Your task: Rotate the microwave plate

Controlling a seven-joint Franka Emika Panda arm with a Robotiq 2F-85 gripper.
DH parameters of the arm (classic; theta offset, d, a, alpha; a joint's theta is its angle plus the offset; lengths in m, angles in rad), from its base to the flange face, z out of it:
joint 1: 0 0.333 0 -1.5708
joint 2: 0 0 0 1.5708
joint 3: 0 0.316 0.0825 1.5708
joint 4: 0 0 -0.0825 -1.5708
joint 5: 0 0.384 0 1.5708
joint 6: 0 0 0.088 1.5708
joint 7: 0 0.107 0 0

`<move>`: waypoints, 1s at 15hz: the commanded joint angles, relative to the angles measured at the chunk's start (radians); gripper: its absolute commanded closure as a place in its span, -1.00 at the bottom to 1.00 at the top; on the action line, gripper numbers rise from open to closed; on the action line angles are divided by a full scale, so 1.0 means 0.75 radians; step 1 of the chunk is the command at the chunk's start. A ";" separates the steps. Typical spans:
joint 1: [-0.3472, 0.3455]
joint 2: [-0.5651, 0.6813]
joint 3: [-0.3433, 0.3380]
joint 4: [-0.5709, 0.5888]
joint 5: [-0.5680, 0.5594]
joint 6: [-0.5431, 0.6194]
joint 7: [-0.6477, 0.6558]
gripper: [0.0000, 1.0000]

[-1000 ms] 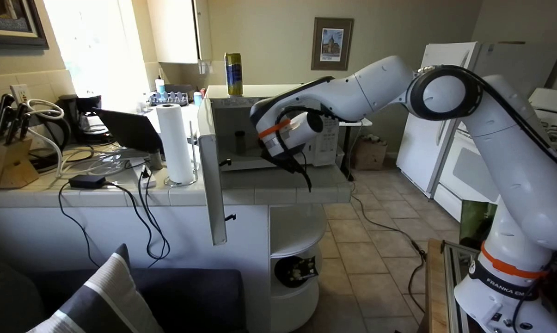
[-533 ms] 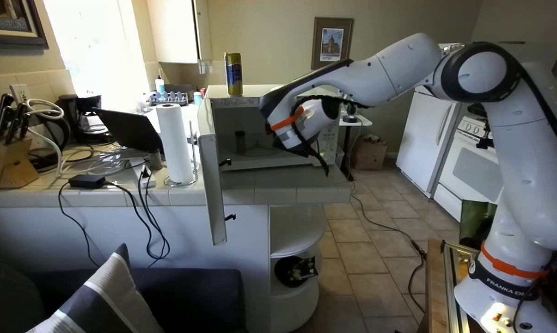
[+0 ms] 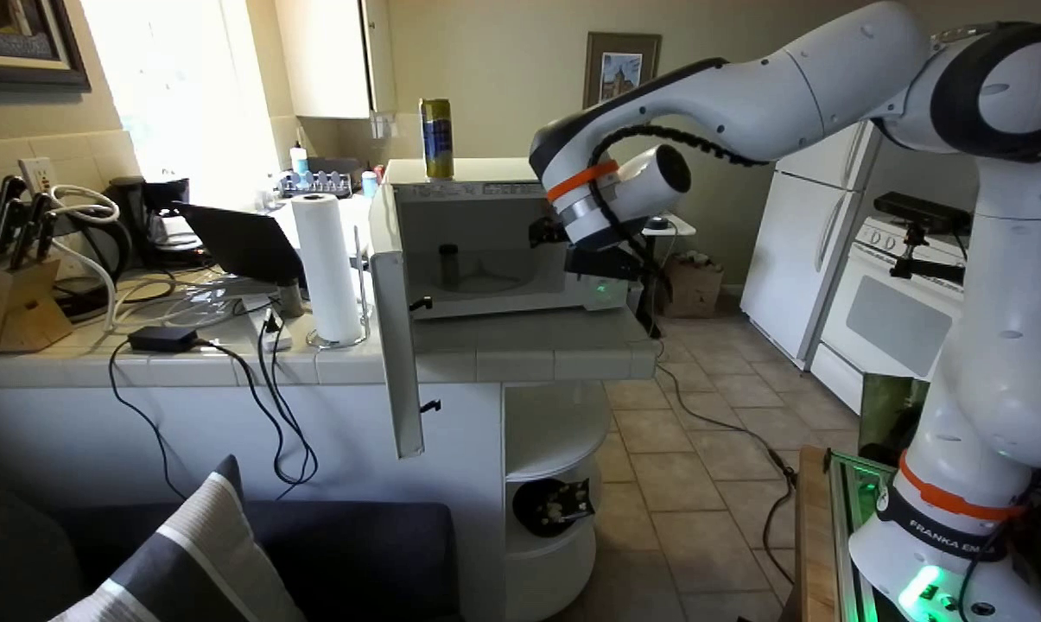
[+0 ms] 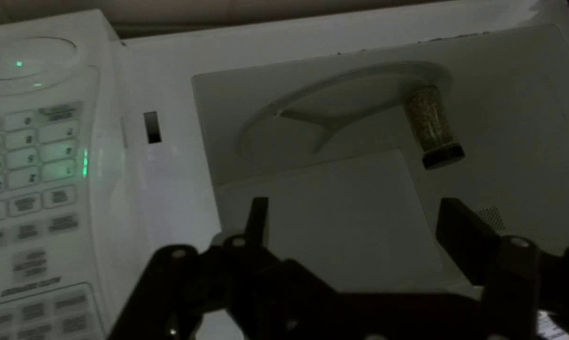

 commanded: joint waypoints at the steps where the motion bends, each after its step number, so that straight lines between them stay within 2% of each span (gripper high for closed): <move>1: -0.022 -0.128 0.034 -0.019 0.284 0.006 -0.302 -1.00; 6: -0.025 -0.242 0.020 0.074 0.630 0.018 -0.737 -1.00; 10: -0.038 -0.317 -0.026 0.142 0.741 -0.019 -1.007 -1.00; 11: -0.021 -0.283 -0.004 0.117 0.653 0.008 -0.850 -1.00; 15: -0.031 -0.313 -0.023 0.142 0.688 0.006 -0.948 -1.00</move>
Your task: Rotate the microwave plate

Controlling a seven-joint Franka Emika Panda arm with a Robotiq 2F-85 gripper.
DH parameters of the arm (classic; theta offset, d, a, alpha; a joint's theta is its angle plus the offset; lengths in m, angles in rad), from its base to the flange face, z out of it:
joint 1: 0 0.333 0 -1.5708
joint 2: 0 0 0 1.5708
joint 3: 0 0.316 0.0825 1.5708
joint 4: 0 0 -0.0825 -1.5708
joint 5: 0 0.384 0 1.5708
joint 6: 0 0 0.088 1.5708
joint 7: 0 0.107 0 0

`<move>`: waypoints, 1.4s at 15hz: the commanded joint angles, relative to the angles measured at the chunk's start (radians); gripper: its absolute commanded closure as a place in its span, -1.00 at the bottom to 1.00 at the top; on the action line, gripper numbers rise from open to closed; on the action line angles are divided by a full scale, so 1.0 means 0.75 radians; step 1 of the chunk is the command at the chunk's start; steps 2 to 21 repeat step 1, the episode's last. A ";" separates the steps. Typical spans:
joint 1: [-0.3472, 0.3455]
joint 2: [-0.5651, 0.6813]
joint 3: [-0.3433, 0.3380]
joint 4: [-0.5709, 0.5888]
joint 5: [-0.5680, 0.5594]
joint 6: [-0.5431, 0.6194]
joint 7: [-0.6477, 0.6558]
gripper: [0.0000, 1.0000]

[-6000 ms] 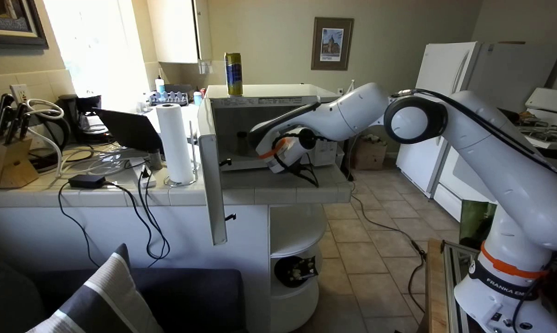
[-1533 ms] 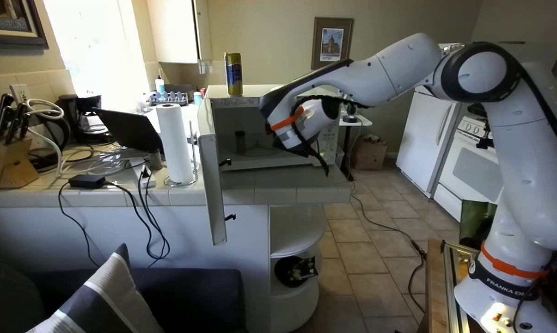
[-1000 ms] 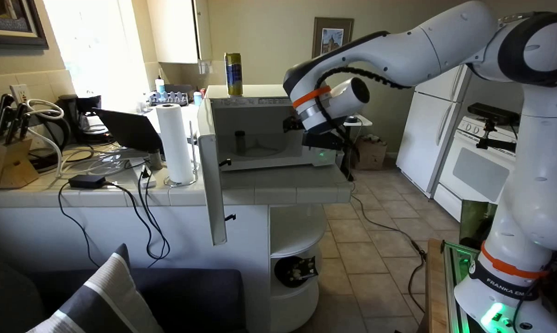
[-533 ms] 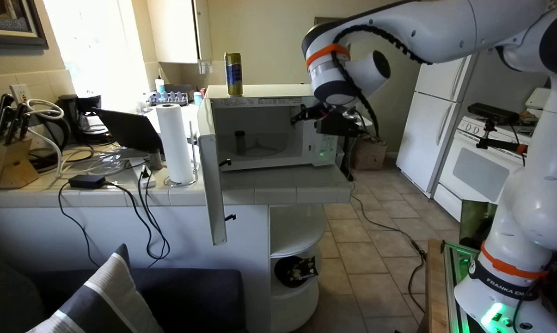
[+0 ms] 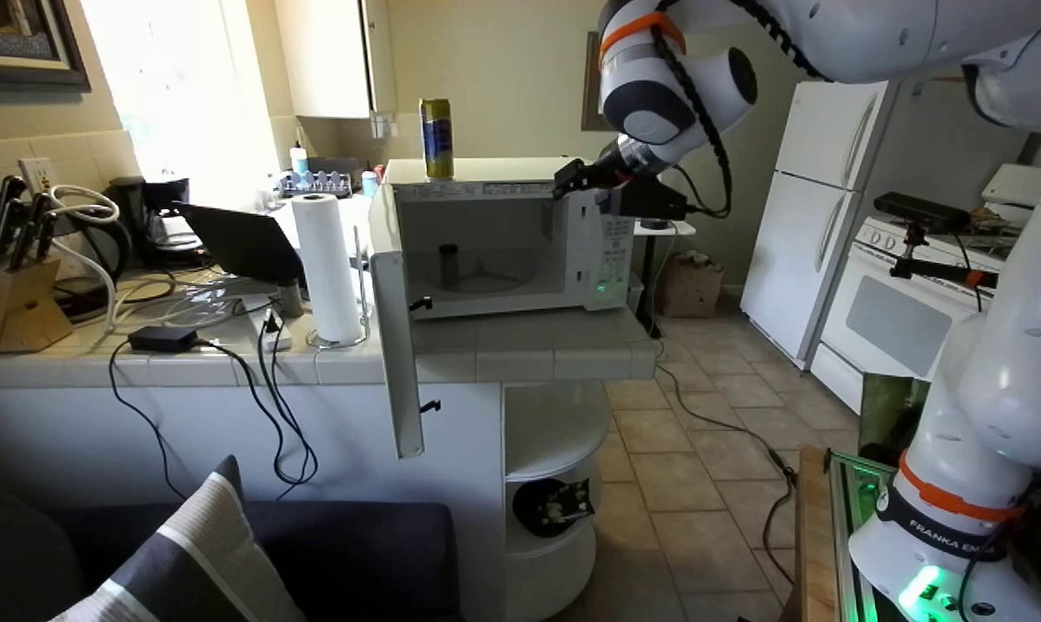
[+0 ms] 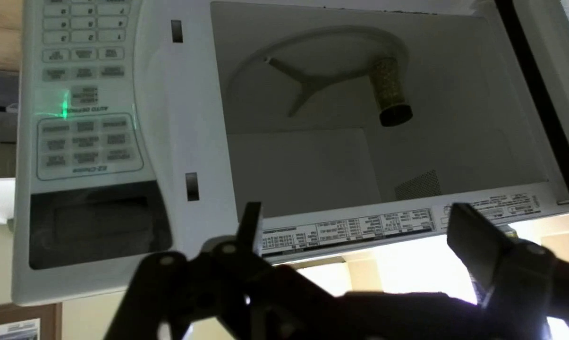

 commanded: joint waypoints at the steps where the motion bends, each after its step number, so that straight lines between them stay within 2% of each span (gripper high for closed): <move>1: 0.000 0.001 0.000 0.000 0.000 0.000 -0.001 -1.00; 21: 0.000 0.001 0.000 0.000 0.000 0.000 -0.001 -1.00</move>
